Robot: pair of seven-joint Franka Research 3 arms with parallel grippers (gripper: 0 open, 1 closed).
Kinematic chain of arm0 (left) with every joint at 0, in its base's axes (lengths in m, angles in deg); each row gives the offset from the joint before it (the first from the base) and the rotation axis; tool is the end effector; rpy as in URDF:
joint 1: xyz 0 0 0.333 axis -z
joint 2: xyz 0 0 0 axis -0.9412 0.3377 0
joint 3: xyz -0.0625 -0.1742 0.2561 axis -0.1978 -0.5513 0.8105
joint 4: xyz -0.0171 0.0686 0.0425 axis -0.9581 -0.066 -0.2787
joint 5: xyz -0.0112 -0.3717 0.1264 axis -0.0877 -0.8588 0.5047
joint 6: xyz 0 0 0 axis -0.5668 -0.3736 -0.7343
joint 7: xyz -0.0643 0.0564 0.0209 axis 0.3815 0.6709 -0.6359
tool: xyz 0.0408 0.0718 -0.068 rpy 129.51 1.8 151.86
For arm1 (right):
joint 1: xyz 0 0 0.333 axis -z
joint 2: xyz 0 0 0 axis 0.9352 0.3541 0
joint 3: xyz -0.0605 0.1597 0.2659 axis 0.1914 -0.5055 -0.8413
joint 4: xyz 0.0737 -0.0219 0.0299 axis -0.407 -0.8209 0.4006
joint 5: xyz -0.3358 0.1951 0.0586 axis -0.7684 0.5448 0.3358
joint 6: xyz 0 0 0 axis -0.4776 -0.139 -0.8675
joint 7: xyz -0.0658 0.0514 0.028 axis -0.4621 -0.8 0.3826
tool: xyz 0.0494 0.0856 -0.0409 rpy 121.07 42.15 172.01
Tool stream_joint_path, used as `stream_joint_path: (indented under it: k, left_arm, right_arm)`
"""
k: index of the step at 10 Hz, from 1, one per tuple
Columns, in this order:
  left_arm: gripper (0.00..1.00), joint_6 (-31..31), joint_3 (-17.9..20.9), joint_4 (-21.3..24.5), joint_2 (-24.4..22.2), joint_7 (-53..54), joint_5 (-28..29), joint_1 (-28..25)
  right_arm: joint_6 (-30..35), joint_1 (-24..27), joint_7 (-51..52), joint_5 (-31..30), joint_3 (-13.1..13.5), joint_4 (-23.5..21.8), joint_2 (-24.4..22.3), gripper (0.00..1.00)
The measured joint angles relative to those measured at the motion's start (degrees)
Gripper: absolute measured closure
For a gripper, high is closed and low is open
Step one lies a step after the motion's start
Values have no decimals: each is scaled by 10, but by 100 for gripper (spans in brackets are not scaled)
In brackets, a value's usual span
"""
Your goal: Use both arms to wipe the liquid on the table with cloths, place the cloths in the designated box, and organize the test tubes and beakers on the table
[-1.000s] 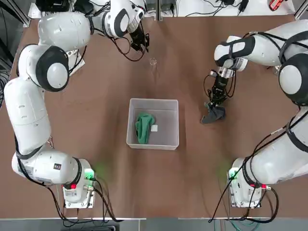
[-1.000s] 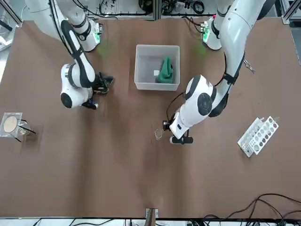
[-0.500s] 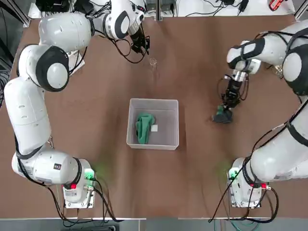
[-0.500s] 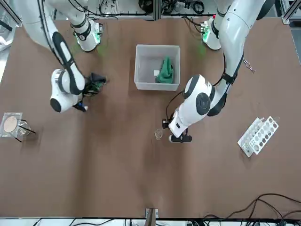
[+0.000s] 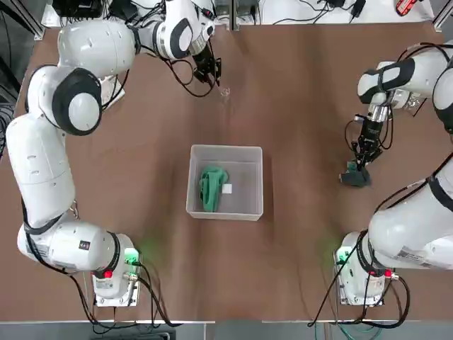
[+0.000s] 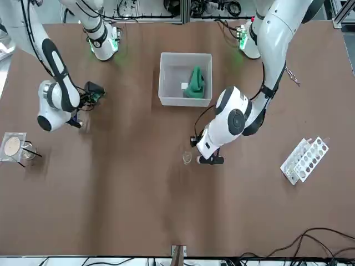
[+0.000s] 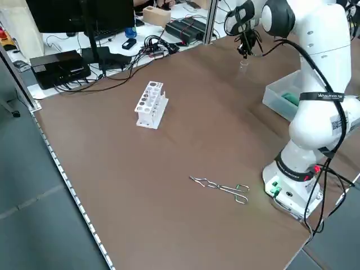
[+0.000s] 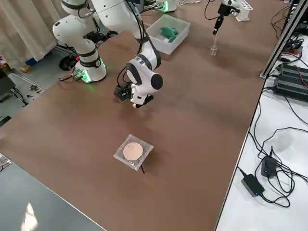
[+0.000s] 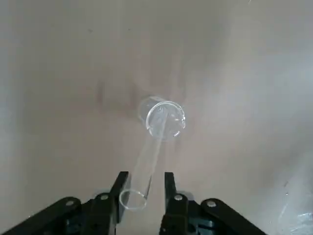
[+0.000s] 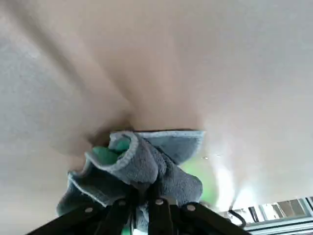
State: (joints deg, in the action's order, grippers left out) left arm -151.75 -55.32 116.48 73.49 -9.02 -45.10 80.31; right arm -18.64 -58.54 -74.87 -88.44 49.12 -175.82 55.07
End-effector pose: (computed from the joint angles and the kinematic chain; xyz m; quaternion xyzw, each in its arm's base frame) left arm 0.5922 -0.3844 0.2966 0.9831 0.0135 -0.0561 0.1735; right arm 0.4163 -0.0904 0.1519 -0.9030 0.1578 0.3995 0.0046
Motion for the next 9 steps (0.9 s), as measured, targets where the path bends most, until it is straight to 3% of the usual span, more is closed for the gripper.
stream_joint_path:
  k: [2,4,7,9]
  left_arm:
    - [73,0,0,0,0,0,0,0]
    - [72,0,0,-1,-1,0,0,-2]
    - [71,-2,0,-3,-2,1,0,-3]
    - [71,-9,1,-3,-2,1,0,-2]
  right_arm:
    - [32,-2,3,-2,-11,27,-1,89]
    - [115,-23,4,11,-44,111,-3,89]
    - [240,-79,-4,106,-82,236,-16,89]
    - [269,-123,-62,192,-86,269,-27,89]
